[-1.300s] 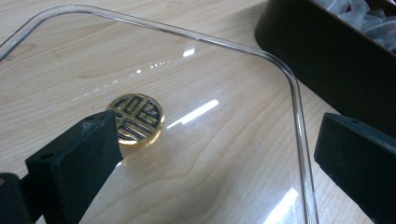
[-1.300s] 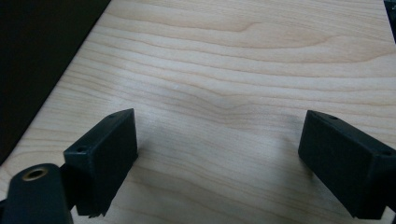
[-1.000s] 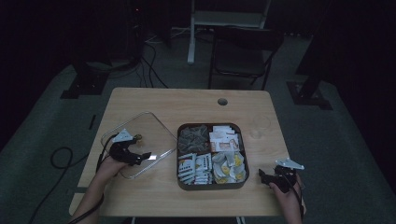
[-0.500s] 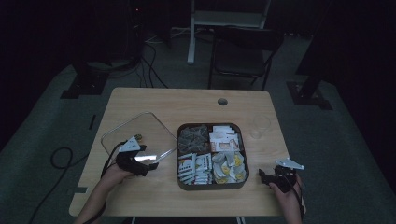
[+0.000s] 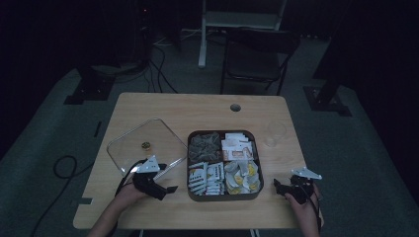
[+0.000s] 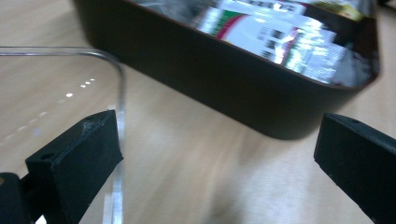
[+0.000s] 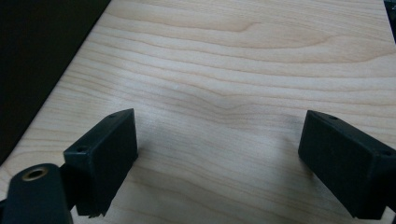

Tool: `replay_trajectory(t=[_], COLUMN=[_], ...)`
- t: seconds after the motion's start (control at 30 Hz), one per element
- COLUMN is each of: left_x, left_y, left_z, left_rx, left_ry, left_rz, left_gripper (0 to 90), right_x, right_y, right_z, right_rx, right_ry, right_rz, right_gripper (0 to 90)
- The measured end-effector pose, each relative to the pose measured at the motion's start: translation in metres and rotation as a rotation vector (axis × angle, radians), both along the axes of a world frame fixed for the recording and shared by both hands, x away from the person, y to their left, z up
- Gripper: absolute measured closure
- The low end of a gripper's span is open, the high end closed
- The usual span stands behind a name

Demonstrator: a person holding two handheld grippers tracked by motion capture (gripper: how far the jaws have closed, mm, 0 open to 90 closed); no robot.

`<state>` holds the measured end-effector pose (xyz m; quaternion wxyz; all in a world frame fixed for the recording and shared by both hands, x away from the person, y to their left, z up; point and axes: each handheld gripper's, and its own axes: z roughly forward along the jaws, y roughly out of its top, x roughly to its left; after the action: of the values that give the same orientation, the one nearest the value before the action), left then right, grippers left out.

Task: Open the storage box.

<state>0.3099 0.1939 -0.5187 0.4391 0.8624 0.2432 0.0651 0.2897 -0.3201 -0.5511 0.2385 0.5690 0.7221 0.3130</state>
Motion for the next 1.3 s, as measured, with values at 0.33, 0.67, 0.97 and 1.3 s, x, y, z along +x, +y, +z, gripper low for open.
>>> replay_trajectory(t=[0.33, 0.67, 0.97, 1.3], left_x=[-0.019, -0.030, -0.032, -0.034], left_y=[-0.020, -0.031, -0.035, -0.037], left_z=[-0.007, -0.016, -0.028, -0.028], left_rx=[0.027, 0.102, 0.178, 0.210], left_ry=[-0.002, -0.018, -0.015, -0.037], left_rz=[-0.072, -0.124, -0.155, -0.152], left_gripper=[1.2, 1.1, 1.2, 1.1], right_x=[0.000, 0.000, 0.000, 0.000], right_y=[0.000, 0.000, 0.000, 0.000], right_z=[0.000, 0.000, 0.000, 0.000], right_rx=[0.000, 0.000, 0.000, 0.000], right_ry=[0.000, 0.000, 0.000, 0.001], right_rz=[0.000, 0.000, 0.000, 0.001], right_gripper=[11.2, 11.2, 11.2, 11.1])
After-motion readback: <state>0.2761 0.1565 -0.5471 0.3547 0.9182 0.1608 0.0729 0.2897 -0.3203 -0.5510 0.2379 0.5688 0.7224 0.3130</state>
